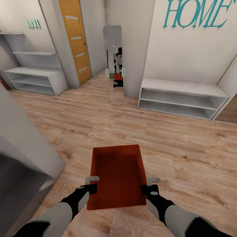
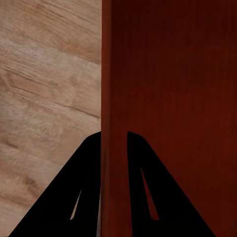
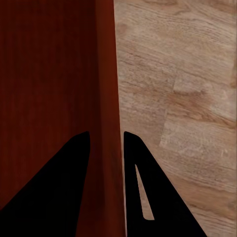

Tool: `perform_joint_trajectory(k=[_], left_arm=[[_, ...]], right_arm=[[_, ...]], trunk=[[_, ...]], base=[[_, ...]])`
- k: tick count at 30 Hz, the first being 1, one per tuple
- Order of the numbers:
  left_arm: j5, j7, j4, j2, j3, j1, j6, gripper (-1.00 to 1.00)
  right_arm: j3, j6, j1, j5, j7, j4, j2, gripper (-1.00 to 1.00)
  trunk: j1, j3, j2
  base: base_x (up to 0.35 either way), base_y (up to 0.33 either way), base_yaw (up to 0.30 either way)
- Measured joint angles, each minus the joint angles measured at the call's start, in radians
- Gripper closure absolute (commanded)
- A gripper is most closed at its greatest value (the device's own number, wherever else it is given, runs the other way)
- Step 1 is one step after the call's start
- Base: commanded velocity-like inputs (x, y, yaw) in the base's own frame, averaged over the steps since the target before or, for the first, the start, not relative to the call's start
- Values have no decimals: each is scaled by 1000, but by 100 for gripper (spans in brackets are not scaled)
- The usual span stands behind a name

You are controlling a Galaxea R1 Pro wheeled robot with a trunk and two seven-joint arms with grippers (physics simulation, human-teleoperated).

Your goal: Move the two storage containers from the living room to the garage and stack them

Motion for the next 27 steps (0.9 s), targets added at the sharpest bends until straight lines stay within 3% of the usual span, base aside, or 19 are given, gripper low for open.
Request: perform_joint_trajectory(k=[27], left_arm=[[0,0,0,0,0,0,0,100]], right_arm=[[0,0,0,0,0,0,0,100]], trunk=[[0,0,0]], base=[[323,0,0]])
